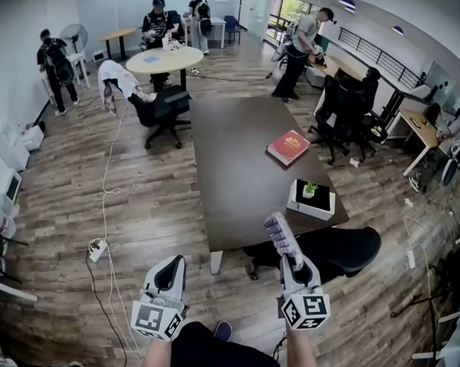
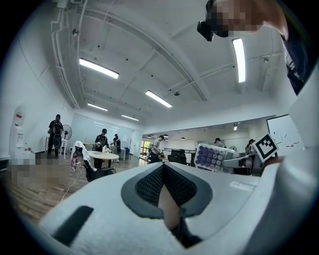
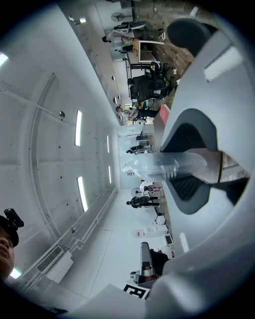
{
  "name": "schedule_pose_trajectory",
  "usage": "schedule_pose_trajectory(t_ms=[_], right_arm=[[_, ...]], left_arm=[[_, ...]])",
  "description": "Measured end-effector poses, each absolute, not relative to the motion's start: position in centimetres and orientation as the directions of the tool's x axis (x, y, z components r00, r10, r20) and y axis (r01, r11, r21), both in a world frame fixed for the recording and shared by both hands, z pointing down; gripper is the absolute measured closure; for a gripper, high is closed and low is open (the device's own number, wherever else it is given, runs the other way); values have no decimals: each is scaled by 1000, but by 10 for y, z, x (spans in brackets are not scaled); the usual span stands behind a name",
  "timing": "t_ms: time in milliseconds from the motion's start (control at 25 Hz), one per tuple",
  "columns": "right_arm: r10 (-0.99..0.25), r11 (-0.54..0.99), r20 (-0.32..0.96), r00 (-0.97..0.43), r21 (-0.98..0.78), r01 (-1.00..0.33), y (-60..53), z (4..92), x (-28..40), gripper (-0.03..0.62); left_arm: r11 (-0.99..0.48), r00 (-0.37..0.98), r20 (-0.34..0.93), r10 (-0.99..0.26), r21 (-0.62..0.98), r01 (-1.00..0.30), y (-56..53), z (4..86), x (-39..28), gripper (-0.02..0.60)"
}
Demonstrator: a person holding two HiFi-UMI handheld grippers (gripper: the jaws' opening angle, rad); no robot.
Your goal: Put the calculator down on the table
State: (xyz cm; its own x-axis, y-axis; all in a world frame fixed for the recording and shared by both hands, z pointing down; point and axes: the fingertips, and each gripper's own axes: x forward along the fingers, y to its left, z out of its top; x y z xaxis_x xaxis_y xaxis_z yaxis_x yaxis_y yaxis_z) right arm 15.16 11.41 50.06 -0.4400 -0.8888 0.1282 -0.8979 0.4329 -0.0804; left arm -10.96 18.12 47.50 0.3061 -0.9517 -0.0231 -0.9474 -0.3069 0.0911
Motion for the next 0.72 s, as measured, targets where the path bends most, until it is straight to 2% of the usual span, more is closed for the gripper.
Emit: schedule_pose_trajectory(t_ms=[360,720], right_arm=[[-888,427,137,-438,-103,-898,59,516,144,476],[-914,371,136,-382,-101,-923,-43,517,125,476]], left_arm=[[-316,316,-10,-949,89,-945,120,484,-114,586],[-376,375,-27,-926,88,-922,-5,489,-137,586]])
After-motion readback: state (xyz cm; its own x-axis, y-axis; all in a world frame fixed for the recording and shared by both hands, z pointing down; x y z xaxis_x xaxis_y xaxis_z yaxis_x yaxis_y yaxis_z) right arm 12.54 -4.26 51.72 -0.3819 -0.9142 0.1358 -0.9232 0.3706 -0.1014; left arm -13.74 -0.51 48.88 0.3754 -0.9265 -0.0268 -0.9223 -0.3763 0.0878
